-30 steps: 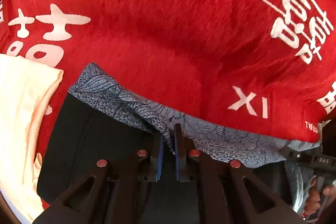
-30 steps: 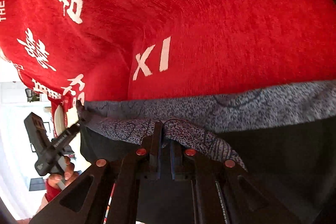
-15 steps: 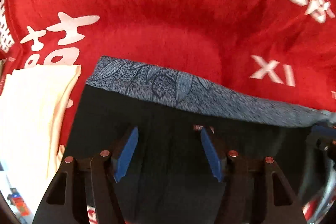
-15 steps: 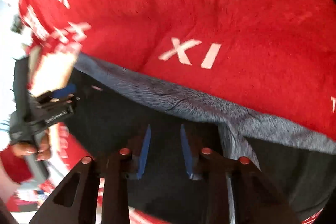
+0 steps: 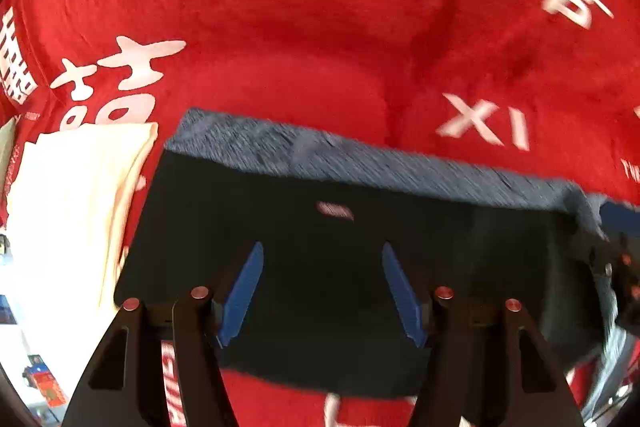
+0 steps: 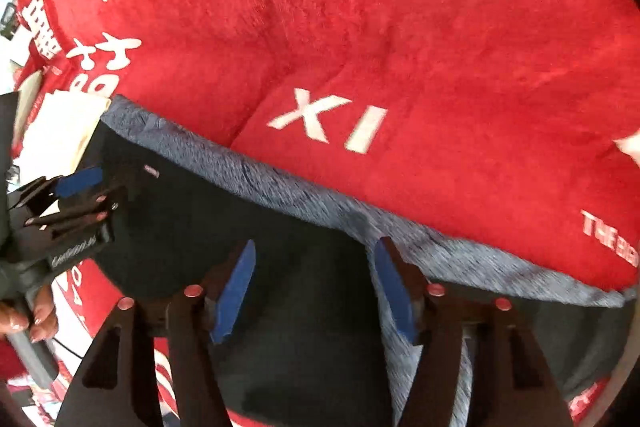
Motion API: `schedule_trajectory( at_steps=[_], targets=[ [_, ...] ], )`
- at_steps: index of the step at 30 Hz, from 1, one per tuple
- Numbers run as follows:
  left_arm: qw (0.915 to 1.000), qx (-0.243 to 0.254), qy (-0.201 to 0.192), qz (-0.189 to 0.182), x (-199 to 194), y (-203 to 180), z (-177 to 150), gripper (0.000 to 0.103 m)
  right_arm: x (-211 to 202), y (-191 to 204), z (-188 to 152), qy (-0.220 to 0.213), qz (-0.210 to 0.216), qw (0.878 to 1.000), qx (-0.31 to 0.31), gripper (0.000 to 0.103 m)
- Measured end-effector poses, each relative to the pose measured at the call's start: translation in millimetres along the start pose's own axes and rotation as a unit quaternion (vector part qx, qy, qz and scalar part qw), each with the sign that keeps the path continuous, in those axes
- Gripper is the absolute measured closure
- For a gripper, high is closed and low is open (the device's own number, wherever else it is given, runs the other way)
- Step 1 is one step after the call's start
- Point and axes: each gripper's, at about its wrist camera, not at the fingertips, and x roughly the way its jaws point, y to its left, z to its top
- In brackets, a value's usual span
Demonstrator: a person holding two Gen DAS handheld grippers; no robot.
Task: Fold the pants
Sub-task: 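Lift the trim edge with both grippers and fold it over the trousers, then open both grippers and release the folded trousers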
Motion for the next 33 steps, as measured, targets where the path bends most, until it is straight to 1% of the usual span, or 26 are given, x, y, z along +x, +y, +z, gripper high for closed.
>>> schedule_trajectory(
  at_steps=[6,9,11,13,18,20,21,24,26,33],
  targets=[
    [0.9994,0.019,0.023,-0.015,-21,-32,-32,0.04,-16,-16,-16,0.002,-0.011,1.0,0.017,0.035],
    [0.999,0.03,0.027,-0.019,-27,-45,-44,0.04,-23,-24,-24,0.002,-0.019,0.999,0.028,0.034],
    [0.9986,0.036,0.028,-0.025,-31,-51,-50,0.04,-27,-28,-29,0.0,-0.024,0.999,0.035,0.031],
    [0.9983,0.042,0.029,-0.029,-35,-55,-55,0.04,-32,-30,-33,-0.004,-0.031,0.999,0.042,0.031],
    [0.9973,0.056,0.024,-0.042,-40,-57,-64,0.039,-41,-29,-43,-0.009,-0.047,0.997,0.053,0.03],
    [0.9967,0.066,0.025,-0.041,-40,-57,-68,0.04,-45,-27,-50,-0.012,-0.055,0.997,0.06,0.029],
    [0.9965,0.069,0.026,-0.04,-42,-57,-71,0.04,-47,-26,-53,-0.014,-0.058,0.996,0.063,0.026],
    [0.9955,0.082,0.02,-0.042,-46,-55,-81,0.039,-49,-21,-65,-0.016,-0.068,0.995,0.075,0.026],
    [0.9946,0.095,0.02,-0.038,-47,-55,-89,0.039,-52,-17,-75,-0.018,-0.069,0.994,0.089,0.026],
    [0.991,0.127,0.018,-0.038,-53,-59,-108,0.039,-60,-11,-114,-0.032,-0.077,0.987,0.135,0.025]
  ],
)
